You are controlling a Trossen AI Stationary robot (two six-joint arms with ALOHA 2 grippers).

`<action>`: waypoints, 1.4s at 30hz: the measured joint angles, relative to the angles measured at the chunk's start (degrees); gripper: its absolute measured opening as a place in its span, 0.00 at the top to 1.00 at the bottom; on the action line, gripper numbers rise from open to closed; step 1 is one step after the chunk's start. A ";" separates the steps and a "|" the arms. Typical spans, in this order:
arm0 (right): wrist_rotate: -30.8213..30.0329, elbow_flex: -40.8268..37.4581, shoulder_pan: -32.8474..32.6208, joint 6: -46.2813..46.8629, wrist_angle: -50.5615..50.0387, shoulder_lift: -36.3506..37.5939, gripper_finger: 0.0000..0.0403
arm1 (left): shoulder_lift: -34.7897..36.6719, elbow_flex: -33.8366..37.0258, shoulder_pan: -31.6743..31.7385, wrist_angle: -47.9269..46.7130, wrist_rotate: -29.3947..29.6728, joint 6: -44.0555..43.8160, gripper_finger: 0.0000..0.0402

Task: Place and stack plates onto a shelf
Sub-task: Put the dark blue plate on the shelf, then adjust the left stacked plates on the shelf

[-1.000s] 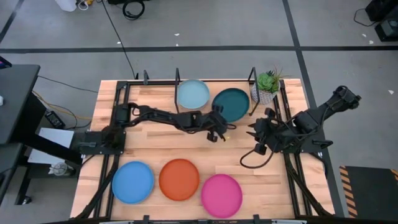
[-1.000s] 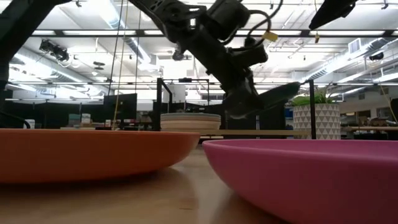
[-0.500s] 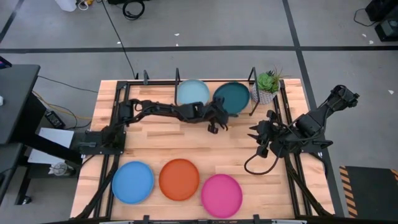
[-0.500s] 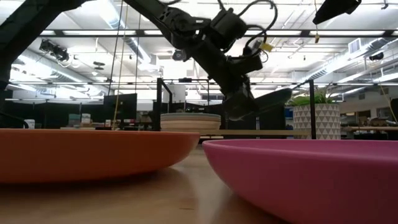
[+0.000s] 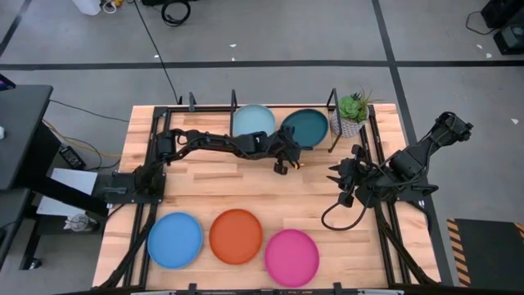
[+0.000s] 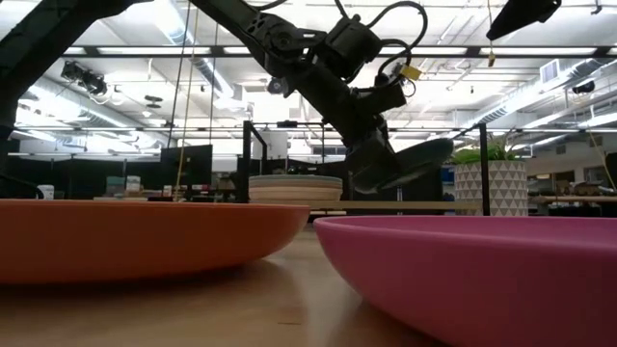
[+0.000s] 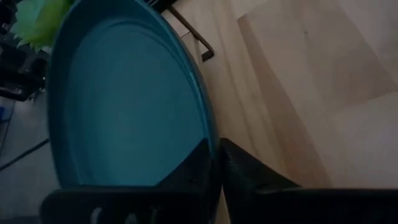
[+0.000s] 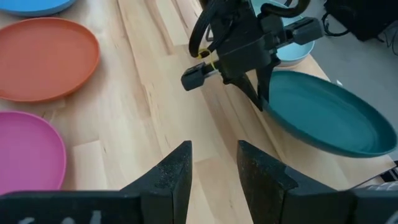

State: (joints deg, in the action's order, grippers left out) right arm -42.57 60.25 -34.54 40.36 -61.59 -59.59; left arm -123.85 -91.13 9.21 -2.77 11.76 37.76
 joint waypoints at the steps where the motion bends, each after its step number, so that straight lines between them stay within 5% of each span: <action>1: 0.00 0.00 0.00 0.00 -0.11 0.00 0.67 | 0.00 0.00 0.00 0.02 0.05 -0.53 0.90; 10: -1.38 0.00 0.00 -1.88 -0.87 0.00 0.67 | 0.00 0.00 0.11 1.38 0.18 -3.03 0.75; 21: -4.03 0.00 0.00 -4.55 -3.69 -0.02 0.67 | 1.51 0.07 -0.04 0.47 0.18 -8.92 0.73; 34: -5.83 -0.02 0.00 -3.57 -5.02 -0.02 0.67 | 10.51 0.07 4.22 -23.80 6.83 -28.20 0.73; 42: -5.38 -0.04 0.00 -2.40 -4.98 -0.02 0.67 | 9.42 5.12 7.53 -25.96 6.07 -33.44 0.73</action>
State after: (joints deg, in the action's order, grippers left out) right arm -47.95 60.20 -34.54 37.95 -66.57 -59.61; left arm -114.43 -86.01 16.74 -28.73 17.83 4.33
